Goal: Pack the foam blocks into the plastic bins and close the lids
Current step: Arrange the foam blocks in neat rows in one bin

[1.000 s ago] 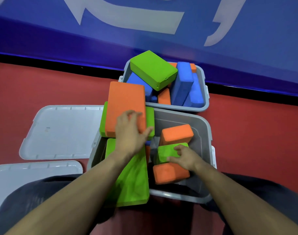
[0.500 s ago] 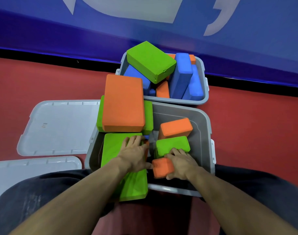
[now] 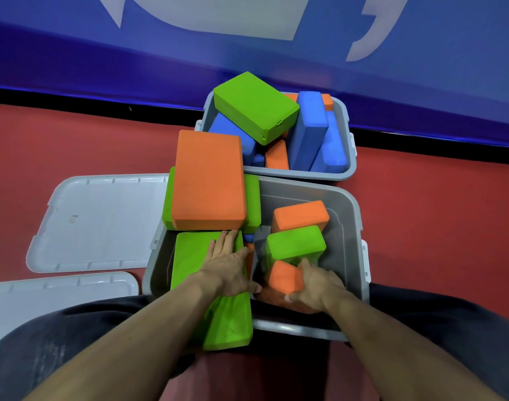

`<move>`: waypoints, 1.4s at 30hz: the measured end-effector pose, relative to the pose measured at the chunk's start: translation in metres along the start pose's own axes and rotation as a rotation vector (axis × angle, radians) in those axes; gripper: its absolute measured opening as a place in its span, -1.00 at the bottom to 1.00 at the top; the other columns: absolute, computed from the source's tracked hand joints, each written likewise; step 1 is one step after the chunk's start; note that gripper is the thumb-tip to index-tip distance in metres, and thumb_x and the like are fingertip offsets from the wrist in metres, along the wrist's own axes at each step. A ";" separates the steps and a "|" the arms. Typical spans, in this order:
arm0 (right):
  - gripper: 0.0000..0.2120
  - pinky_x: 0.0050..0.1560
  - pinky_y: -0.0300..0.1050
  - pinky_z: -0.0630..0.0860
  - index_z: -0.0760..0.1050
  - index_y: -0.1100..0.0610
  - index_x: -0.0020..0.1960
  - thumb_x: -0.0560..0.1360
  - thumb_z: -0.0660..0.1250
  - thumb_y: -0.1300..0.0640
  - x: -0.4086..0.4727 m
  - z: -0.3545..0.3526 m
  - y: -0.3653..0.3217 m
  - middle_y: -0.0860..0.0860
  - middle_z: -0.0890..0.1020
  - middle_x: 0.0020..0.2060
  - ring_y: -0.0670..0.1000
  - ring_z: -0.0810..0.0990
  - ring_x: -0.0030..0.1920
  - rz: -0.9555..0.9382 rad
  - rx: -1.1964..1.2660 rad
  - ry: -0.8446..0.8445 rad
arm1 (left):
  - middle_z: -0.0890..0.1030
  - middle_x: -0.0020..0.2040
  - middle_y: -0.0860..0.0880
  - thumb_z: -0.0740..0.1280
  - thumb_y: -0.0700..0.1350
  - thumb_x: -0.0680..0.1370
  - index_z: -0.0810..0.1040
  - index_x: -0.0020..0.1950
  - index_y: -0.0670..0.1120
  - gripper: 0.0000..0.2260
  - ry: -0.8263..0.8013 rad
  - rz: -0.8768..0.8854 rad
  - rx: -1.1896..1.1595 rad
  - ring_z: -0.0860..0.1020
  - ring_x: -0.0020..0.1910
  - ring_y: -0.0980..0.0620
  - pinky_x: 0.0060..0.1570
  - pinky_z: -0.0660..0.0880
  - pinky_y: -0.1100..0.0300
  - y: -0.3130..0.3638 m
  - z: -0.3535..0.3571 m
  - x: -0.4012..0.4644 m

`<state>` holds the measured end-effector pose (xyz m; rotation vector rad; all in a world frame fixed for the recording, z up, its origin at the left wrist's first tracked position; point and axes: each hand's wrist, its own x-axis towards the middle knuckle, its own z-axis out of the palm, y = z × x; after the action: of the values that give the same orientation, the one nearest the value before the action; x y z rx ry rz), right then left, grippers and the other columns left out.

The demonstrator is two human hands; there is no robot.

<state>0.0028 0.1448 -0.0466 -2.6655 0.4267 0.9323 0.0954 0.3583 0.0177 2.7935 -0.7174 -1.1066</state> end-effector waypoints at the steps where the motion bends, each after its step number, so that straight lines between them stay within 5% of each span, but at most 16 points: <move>1: -0.29 0.25 0.04 0.46 0.27 0.03 0.19 0.31 0.52 -0.33 -0.001 -0.001 0.000 0.06 0.59 0.24 0.15 0.57 0.27 0.020 0.022 -0.006 | -0.33 0.63 -0.10 0.44 0.36 0.40 0.09 0.64 0.15 -0.08 0.001 -0.003 0.001 -0.36 0.60 -0.13 0.58 -0.27 -0.08 0.000 0.000 0.001; 10: -0.29 0.20 0.01 0.46 0.36 0.03 0.35 0.39 0.45 -0.35 -0.003 -0.007 -0.033 0.11 0.57 0.28 0.17 0.55 0.30 0.018 0.017 0.042 | -0.29 0.64 -0.09 0.44 0.36 0.39 0.14 0.62 0.16 -0.11 0.029 0.006 -0.003 -0.31 0.61 -0.13 0.58 -0.25 -0.06 0.000 0.003 0.000; 18: -0.07 0.31 0.02 0.45 0.33 -0.11 0.51 0.23 0.60 -0.27 -0.007 -0.033 -0.019 0.02 0.55 0.34 0.13 0.51 0.35 -0.035 -0.014 -0.021 | -0.29 0.63 -0.14 0.44 0.34 0.40 0.13 0.63 0.14 -0.11 -0.006 -0.009 0.020 -0.31 0.61 -0.17 0.58 -0.25 -0.09 0.002 0.000 0.002; 21: -0.04 0.31 0.05 0.44 0.33 -0.14 0.50 0.19 0.62 -0.28 -0.016 -0.041 -0.007 0.01 0.57 0.33 0.13 0.51 0.34 -0.017 0.022 -0.021 | -0.07 0.61 -0.23 0.42 0.33 0.42 0.26 0.55 0.07 -0.21 0.078 -0.017 0.076 -0.09 0.61 -0.25 0.58 -0.10 -0.10 0.010 0.000 0.002; 23: -0.02 0.30 0.07 0.46 0.33 -0.15 0.50 0.17 0.61 -0.31 -0.023 -0.045 0.001 0.01 0.57 0.33 0.13 0.51 0.34 0.004 0.060 -0.008 | 0.22 0.46 -0.18 0.41 0.33 0.42 0.41 0.41 0.02 -0.34 0.235 0.017 0.130 0.20 0.47 -0.22 0.48 0.16 -0.05 0.018 -0.001 0.004; 26: -0.01 0.29 0.07 0.47 0.33 -0.17 0.50 0.15 0.59 -0.34 -0.032 -0.047 0.013 -0.01 0.56 0.34 0.12 0.52 0.34 0.047 0.116 0.034 | 0.40 0.30 -0.10 0.42 0.28 0.45 0.45 0.38 0.00 -0.41 0.348 0.138 0.085 0.35 0.30 -0.14 0.33 0.33 0.02 0.035 -0.003 0.012; 30: -0.04 0.28 0.03 0.49 0.34 -0.15 0.49 0.17 0.62 -0.29 -0.044 -0.043 0.028 -0.03 0.57 0.31 0.11 0.53 0.31 0.083 0.226 0.062 | 0.44 0.32 -0.13 0.49 0.13 0.47 0.38 0.47 -0.07 -0.35 0.241 0.146 -0.076 0.41 0.34 -0.17 0.36 0.37 0.01 0.052 0.005 0.029; 37: -0.10 0.28 0.01 0.51 0.40 -0.19 0.44 0.16 0.66 -0.23 -0.038 -0.043 0.043 -0.05 0.62 0.25 0.08 0.58 0.25 0.147 0.413 0.057 | 0.37 0.37 -0.23 0.56 0.07 0.43 0.26 0.49 -0.21 -0.20 0.142 0.050 -0.029 0.43 0.35 -0.26 0.37 0.37 -0.06 0.067 0.019 0.085; 42: -0.12 0.29 0.00 0.50 0.40 -0.14 0.43 0.19 0.65 -0.23 -0.029 -0.048 0.045 -0.01 0.60 0.30 0.11 0.57 0.28 0.183 0.400 0.052 | 0.42 0.27 -0.20 0.59 0.05 0.38 0.30 0.29 -0.19 -0.31 0.211 0.036 -0.064 0.46 0.29 -0.24 0.29 0.41 -0.08 0.072 0.028 0.105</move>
<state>-0.0091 0.0920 0.0003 -2.3169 0.7895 0.7339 0.1149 0.2510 -0.0544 2.7752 -0.6938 -0.7975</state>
